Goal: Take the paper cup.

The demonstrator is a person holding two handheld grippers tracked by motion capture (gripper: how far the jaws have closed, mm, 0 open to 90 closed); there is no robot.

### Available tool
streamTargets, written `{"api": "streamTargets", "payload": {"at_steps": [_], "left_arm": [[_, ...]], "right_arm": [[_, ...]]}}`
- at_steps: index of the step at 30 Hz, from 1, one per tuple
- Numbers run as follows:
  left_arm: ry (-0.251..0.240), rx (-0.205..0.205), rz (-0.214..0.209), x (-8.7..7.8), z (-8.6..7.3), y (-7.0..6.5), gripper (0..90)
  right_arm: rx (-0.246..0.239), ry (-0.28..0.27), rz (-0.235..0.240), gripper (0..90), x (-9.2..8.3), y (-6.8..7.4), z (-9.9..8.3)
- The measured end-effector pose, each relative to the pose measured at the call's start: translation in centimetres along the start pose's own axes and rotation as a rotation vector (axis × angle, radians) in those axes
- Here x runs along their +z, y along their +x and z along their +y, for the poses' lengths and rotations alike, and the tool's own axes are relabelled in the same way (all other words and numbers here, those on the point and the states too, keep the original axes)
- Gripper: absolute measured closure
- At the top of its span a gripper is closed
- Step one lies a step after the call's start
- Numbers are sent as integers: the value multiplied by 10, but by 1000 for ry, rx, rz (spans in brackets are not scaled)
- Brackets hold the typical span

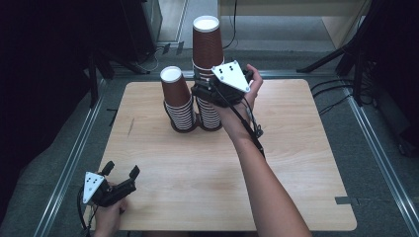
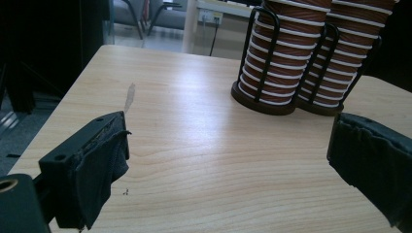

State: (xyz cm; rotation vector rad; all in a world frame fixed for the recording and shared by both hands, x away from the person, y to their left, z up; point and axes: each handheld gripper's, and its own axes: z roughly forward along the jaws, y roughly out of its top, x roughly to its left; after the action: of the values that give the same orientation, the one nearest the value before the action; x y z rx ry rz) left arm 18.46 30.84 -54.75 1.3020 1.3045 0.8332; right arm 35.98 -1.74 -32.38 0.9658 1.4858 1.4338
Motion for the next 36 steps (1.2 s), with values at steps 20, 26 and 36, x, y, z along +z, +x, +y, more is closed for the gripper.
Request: {"api": "streamTargets", "payload": {"at_steps": [20,26,36], "left_arm": [[0,4,1,0,0,-1,21],[0,5,1,0,0,-1,21],[0,-2,0,0,0,0,22]], "right_arm": [[40,16,-9,22,30,8,-4],[44,15,-20,22,39,10,1],[44,26,-46,36,52,11,2]]}}
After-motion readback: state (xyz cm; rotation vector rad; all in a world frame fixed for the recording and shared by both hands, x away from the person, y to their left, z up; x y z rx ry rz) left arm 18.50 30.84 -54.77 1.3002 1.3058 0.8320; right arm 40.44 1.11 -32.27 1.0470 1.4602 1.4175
